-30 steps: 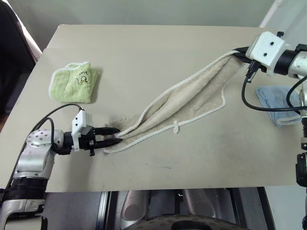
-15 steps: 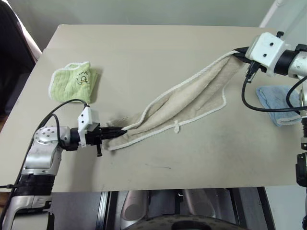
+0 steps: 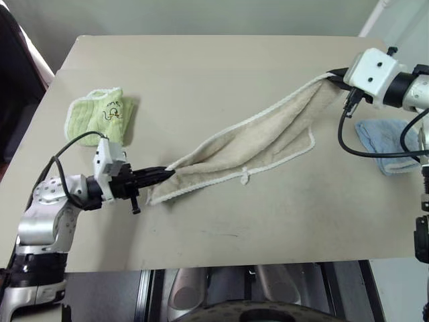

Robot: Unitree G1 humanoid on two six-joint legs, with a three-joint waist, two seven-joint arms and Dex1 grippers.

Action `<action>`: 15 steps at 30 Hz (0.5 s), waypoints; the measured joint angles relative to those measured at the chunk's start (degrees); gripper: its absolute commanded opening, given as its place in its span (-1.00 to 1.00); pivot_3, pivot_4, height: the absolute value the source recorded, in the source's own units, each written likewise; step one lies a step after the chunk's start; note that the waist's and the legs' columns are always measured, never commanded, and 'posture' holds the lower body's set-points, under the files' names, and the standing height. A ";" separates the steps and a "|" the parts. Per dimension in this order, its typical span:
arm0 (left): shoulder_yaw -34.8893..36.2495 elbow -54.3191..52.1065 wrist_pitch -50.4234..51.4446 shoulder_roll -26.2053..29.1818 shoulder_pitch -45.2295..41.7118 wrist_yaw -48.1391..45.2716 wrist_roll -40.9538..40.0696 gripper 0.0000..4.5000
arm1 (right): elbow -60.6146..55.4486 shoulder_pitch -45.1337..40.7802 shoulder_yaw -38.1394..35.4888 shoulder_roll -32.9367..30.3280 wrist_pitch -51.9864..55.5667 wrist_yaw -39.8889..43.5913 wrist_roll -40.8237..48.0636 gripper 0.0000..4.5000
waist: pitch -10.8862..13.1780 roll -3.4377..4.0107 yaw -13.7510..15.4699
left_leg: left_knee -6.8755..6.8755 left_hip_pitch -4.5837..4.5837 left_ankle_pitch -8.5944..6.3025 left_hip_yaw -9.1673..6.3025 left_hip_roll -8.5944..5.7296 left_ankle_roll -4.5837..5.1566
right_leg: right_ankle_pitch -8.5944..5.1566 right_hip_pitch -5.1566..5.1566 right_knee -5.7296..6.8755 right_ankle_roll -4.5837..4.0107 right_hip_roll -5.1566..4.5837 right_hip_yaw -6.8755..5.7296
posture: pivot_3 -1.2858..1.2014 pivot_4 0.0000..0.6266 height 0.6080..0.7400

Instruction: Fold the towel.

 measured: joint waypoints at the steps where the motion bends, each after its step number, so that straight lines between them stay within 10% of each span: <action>1: -0.16 -0.62 0.18 0.37 0.55 0.30 0.35 -0.98 | 0.00 0.00 0.00 -0.01 0.00 -0.09 -0.05 -1.00 | 0.00 0.00 0.00 | 0.00 0.05 0.01 -0.01 0.00 0.00 | 0.00 0.05 0.00 -0.01 0.00 0.00 | 0.03 -0.52 0.36; 9: -3.04 -4.64 3.20 0.83 -0.01 3.64 1.56 -0.98 | 0.00 0.01 0.00 -0.02 -0.28 -0.24 -0.45 -1.00 | 0.00 0.00 0.14 | 0.01 0.10 0.02 -0.03 0.00 -0.01 | 0.01 0.12 0.00 -0.02 0.00 0.00 | 0.03 -0.52 0.36; 15: -4.03 -5.98 7.39 0.74 -2.24 5.25 0.11 -0.24 | -0.01 0.05 0.00 -0.03 -0.31 -0.28 -0.67 -1.00 | 0.00 0.00 0.12 | 0.01 0.12 0.03 -0.04 0.00 -0.03 | 0.02 0.12 0.01 -0.04 0.00 -0.01 | 0.03 -0.52 0.36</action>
